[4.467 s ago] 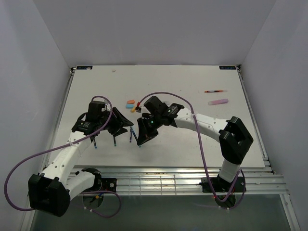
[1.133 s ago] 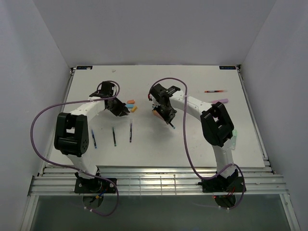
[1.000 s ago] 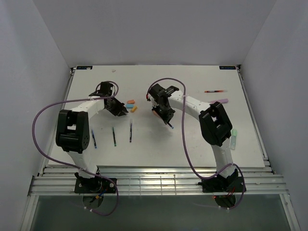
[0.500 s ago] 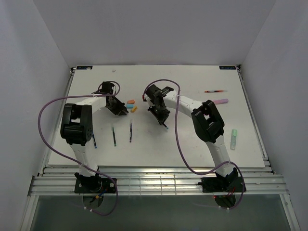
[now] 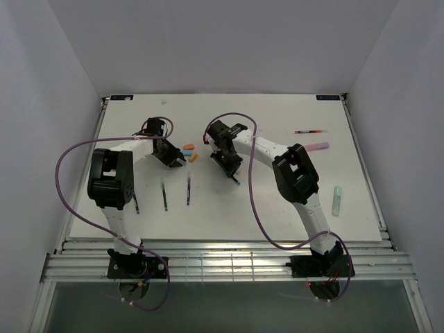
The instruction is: Open the pen caps
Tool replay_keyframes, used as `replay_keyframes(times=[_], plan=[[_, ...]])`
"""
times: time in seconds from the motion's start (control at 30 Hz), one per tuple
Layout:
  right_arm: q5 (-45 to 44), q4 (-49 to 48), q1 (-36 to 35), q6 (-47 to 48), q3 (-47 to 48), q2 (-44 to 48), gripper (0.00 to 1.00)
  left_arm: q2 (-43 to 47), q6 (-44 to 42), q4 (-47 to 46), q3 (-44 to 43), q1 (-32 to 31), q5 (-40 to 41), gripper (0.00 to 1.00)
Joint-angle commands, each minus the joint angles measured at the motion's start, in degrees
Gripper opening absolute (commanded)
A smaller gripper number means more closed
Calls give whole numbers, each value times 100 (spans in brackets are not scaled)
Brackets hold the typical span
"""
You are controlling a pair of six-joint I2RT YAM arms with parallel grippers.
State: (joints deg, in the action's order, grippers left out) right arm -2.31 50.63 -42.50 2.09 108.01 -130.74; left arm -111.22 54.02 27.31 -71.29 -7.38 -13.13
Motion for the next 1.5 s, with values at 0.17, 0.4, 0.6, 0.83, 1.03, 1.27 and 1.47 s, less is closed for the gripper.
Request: replay_keyframes(times=[0.17,0.4,0.6,0.83,1.03,1.27,1.47], plan=[[-42,105,-30,2,168,-39,27,250,3,-103,79,8,-85,41],[-51,315,-30,-165,616,22,31,565,-76,-103,159,26,-111,42],[-24,597,-56,-366,994,136,36,926,-129,-103,326,87,-155,43],[151,387,-504,-876,740,443,41,1945,20,-103,1097,87,99,41],[844,-448,-619,-1999,2,918,50,3105,213,151,1714,87,301,38],[1434,-722,-715,-2818,211,629,52,4037,487,547,2435,87,495,38],[1268,-484,-952,-3635,836,-109,52,4556,452,828,2620,96,609,40]])
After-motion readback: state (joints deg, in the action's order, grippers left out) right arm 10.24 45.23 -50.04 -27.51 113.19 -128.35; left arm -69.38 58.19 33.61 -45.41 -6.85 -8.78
